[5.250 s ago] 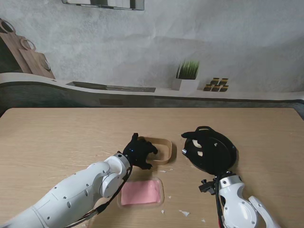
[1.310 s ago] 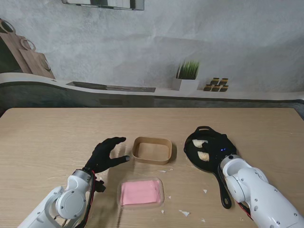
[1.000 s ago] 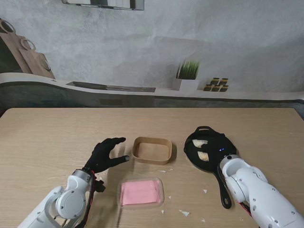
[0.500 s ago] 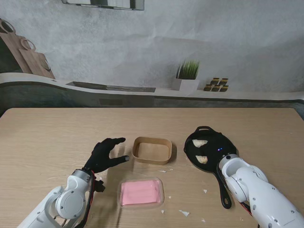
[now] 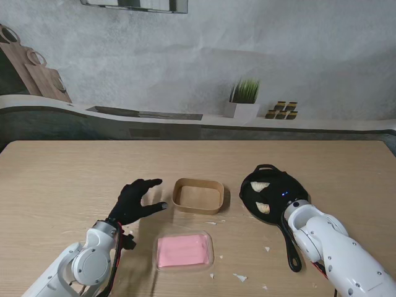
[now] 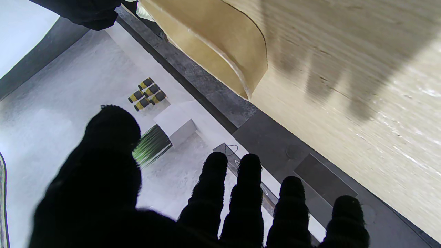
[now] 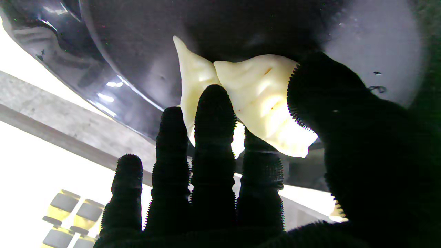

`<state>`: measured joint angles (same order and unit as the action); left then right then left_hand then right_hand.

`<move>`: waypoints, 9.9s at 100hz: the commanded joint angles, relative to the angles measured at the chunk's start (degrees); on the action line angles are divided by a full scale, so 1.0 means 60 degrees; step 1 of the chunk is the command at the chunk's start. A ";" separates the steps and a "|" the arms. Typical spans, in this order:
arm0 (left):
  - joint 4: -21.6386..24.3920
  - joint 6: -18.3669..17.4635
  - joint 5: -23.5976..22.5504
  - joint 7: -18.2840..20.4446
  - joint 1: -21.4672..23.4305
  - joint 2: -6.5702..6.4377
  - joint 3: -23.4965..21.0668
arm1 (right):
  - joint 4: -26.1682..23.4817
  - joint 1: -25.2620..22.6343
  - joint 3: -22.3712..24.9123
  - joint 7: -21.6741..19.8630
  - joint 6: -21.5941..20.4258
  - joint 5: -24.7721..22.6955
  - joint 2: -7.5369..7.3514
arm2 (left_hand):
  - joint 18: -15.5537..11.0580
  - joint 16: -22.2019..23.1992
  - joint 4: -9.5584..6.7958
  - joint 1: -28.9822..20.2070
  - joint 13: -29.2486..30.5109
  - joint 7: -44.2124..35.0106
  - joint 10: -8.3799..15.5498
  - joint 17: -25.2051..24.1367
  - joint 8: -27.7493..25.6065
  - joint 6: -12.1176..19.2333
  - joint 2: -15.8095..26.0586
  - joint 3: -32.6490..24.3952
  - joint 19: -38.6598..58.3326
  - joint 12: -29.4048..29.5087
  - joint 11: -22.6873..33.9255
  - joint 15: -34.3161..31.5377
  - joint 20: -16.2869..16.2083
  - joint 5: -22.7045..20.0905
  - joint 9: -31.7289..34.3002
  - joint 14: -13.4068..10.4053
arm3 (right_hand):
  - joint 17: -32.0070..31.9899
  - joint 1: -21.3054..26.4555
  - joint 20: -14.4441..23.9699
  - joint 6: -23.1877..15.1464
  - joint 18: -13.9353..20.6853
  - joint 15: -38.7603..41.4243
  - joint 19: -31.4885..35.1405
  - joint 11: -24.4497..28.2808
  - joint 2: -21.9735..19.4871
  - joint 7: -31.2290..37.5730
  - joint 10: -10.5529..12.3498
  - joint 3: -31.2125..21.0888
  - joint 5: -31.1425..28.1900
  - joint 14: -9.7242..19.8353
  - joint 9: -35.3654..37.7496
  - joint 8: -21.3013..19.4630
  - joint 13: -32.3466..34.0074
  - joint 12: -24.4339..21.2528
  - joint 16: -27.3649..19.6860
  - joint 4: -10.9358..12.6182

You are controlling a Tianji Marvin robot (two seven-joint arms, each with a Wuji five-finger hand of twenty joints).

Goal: Load dumplings into a food container

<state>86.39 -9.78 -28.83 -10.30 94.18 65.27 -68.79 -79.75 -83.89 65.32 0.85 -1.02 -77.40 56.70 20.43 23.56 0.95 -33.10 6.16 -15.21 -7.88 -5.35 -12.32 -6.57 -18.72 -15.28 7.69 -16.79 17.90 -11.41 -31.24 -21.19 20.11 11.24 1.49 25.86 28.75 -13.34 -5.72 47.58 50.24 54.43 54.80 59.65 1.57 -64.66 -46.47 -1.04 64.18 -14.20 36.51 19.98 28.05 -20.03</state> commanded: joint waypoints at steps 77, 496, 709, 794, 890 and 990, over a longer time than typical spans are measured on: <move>0.0016 -0.0151 -0.0023 0.0036 0.0054 0.0035 -0.0082 | -0.0571 -0.0886 0.1846 0.2472 -0.0522 0.0946 0.0423 | -0.0287 0.0205 -0.0023 -0.0033 -0.0175 -0.0081 -0.0106 -0.0048 -0.0099 -0.0133 0.0073 -0.0101 -0.0509 -0.0093 0.0113 0.0025 0.0478 -0.0179 0.0193 -0.0188 | -0.0231 0.0970 -0.0694 0.0079 -0.0225 0.0903 0.0594 0.1182 -0.0307 0.1257 -0.0783 -0.2222 -0.0601 0.0166 0.0360 -0.1070 0.0193 0.0697 0.0379 0.0010; 0.0461 -0.0672 0.0145 -0.0085 0.0362 0.0067 -0.0724 | 0.0191 0.0349 -0.0948 -0.0493 0.4817 0.2719 0.0658 | -0.0234 0.0238 -0.0035 -0.0123 -0.0017 0.0037 -0.0305 -0.0089 -0.0096 -0.0161 0.0149 0.0124 -0.0371 -0.0108 0.0071 -0.0009 0.0437 -0.0340 0.0381 -0.0077 | 0.0764 -0.0897 0.1039 0.3107 -0.0126 0.1776 0.3024 0.0797 -0.1468 -0.1057 -0.1593 0.0240 0.3821 -0.1410 -0.5621 -0.0996 -0.0966 0.1250 0.0819 0.1787; 0.0691 -0.1029 0.0253 -0.0358 0.0588 0.0131 -0.0999 | -0.2594 -0.0330 0.0241 0.1101 0.2193 0.3948 0.1091 | -0.0211 0.0399 -0.0068 -0.0289 0.0341 0.0075 -0.0208 -0.0085 -0.0074 -0.0251 0.0444 0.0462 -0.0370 -0.0214 0.0103 -0.0147 0.0445 -0.0570 0.0948 -0.0025 | 0.3109 0.1402 0.0293 0.0904 -0.1306 0.3843 0.5075 0.1900 -0.0938 0.1592 -0.1455 -0.1715 -0.0064 -0.1528 -0.0066 -0.1292 0.3933 0.1597 0.0388 0.0268; 0.0876 -0.1270 0.0358 -0.0641 0.0816 0.0202 -0.1424 | -0.0300 0.3244 -0.5236 0.0764 0.5365 0.6829 0.2245 | -0.0214 0.0335 -0.0069 -0.0310 0.0340 0.0131 -0.0280 -0.0098 -0.0045 -0.0299 0.0467 0.0496 -0.0354 -0.0176 0.0049 -0.0137 0.0381 -0.0598 0.0961 -0.0011 | 0.3212 0.1295 0.0283 0.0847 -0.1339 0.3814 0.5080 0.1826 -0.0938 0.1545 -0.1363 -0.1678 -0.0026 -0.1467 -0.0006 -0.1338 0.4059 0.1604 0.0327 0.0253; 0.0892 -0.1402 0.0381 -0.0676 0.0903 0.0209 -0.1570 | -0.0877 0.3528 -0.5833 -0.0546 0.6326 0.6802 0.1943 | -0.0211 0.0334 -0.0071 -0.0334 0.0350 0.0159 -0.0336 -0.0093 -0.0049 -0.0296 0.0446 0.0521 -0.0369 -0.0185 0.0043 -0.0125 0.0378 -0.0613 0.0967 -0.0003 | 0.0472 -0.0682 0.0488 0.1989 0.0228 0.1982 0.3952 0.1087 -0.1956 -0.0881 -0.1030 0.0126 0.4716 -0.0900 -0.6759 -0.1402 -0.1661 0.1397 0.0945 0.1851; 0.0747 -0.0410 0.0636 0.0112 0.0349 0.0101 -0.0279 | -0.1795 -0.0858 0.2443 -0.1750 -0.2893 0.3429 0.0334 | -0.0009 0.0254 -0.0081 -0.0309 0.0020 0.0159 -0.0170 0.0653 -0.0043 -0.0251 0.0475 0.0500 -0.0108 0.0085 -0.0063 -0.0156 0.0257 -0.0162 -0.0338 -0.0034 | 0.0077 0.0310 0.0341 0.0578 0.0062 -0.1406 0.1715 -0.0689 -0.1905 -0.1797 0.0119 -0.0794 0.4844 0.0027 -0.7445 -0.1148 -0.2888 0.0595 -0.0626 0.2096</move>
<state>90.83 -12.70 -24.61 -9.85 96.35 65.42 -70.83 -92.98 -89.57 79.69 -9.50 -16.71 -56.09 59.23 20.58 25.48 0.95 -34.56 7.74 -15.06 -9.19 -1.74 -12.32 -8.31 -17.67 -13.69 7.08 -16.96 17.45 -11.67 -29.21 -23.36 19.19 11.42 1.62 26.41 30.94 -7.77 -5.05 39.75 61.65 51.30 41.70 49.27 0.10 -66.82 -18.01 -2.99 20.04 -21.94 19.83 24.01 24.60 -10.06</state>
